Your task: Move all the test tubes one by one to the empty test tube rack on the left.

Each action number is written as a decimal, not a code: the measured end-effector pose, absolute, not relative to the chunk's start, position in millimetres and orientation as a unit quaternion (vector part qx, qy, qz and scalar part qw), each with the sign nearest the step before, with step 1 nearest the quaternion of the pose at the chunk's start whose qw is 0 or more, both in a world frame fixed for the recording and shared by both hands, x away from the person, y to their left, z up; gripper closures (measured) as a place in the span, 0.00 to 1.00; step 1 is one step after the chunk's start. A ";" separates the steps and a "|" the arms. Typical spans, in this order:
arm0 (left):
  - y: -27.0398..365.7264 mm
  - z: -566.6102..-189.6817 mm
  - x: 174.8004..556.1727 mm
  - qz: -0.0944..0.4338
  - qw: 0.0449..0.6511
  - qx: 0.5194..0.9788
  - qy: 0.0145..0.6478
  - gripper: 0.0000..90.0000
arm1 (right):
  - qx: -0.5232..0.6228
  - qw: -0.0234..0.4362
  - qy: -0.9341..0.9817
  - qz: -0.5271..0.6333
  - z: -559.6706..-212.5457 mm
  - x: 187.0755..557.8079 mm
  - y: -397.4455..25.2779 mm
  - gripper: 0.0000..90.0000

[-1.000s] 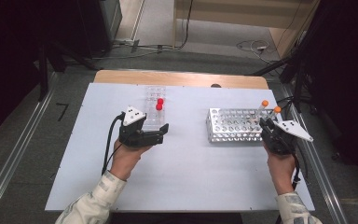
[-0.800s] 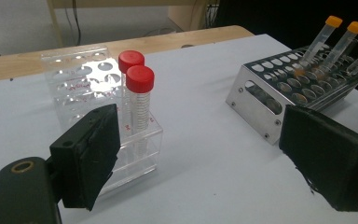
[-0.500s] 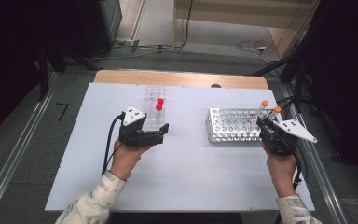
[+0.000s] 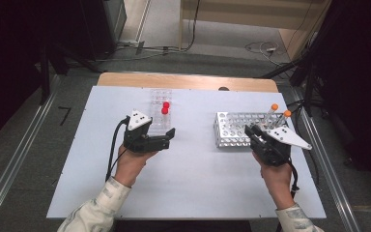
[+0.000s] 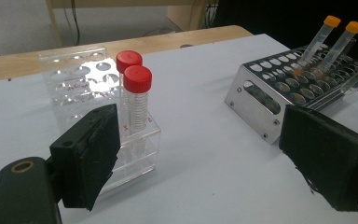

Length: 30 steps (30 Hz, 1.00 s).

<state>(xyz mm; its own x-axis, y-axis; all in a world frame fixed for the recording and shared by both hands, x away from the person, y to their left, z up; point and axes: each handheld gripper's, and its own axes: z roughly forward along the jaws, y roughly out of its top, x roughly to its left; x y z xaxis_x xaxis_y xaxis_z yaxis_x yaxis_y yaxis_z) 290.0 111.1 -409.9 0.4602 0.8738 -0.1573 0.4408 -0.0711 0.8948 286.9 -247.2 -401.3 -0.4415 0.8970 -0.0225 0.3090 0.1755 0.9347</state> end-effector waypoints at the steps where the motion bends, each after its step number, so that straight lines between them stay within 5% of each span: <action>1: 110.9 -410.0 290.0 0.220 0.493 0.698 0.471 0.14 | 0.424 0.304 0.706 0.478 -401.8 285.8 -243.2 0.82; 20: 94.5 -406.1 280.7 0.205 0.505 0.712 0.442 0.14 | 0.344 0.235 0.770 0.483 -422.5 273.1 -159.3 0.82; 30: 79.6 -403.2 268.8 0.185 0.529 0.730 0.391 0.34 | 0.317 0.213 0.789 0.481 -434.9 270.2 -125.1 0.82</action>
<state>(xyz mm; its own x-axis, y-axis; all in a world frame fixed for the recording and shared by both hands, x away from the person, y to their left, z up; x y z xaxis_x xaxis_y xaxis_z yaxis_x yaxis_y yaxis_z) 268.8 79.6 -403.2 0.6252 0.7671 -0.1439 0.3751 -0.1336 0.9173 270.2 -125.1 -434.9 -0.7091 0.7044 -0.0311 0.2954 0.3368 0.8940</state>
